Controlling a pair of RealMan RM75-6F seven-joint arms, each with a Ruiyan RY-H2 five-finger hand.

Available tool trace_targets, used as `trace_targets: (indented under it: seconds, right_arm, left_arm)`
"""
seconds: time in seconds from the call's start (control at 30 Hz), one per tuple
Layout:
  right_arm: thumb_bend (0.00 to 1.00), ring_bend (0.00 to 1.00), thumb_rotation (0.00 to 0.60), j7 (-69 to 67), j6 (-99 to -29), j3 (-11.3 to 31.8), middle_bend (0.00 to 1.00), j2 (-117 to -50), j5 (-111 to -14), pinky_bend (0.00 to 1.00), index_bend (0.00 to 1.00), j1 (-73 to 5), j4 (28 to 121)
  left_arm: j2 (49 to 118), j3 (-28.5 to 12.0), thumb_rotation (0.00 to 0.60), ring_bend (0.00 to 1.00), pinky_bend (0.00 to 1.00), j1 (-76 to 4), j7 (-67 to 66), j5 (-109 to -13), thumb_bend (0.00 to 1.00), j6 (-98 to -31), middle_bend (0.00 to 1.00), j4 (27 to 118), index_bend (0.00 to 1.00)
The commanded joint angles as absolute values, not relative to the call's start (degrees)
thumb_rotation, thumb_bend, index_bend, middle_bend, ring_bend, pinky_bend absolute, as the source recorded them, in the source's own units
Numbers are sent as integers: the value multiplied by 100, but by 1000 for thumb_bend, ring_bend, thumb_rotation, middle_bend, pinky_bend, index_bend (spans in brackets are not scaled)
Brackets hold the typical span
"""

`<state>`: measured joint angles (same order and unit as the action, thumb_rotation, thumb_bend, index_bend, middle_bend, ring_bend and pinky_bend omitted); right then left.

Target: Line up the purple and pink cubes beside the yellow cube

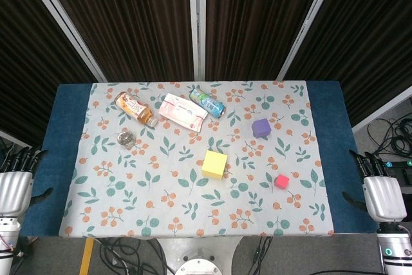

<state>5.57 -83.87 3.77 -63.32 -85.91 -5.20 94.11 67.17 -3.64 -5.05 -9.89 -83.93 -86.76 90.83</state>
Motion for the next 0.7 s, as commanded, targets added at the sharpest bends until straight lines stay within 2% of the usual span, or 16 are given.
trace_targets:
  seconds: [0.03,0.47,0.7]
  right_arm:
    - [47,78,600,540,-8400,378,176,-6332,-8593,157,80,-515,9408]
    - [47,78,600,279,-8448,349,179,-6275,-8633,157,80,-468,9357]
    - [81,78,600,175,-8068,497,185,-6116,-8607,157,80,-783,9397]
  left_arm:
    - [6733,-356,600,117,184,-492,-998,-8418,0,-8708,222,9087,221]
    - [6751,-298,600,117,184,-462,-1042,-8422,0,-8675,222,9162,221]
    - [6765,-294,600,118,183,-456,-1082,-8430,0,-8684,222,9196,221]
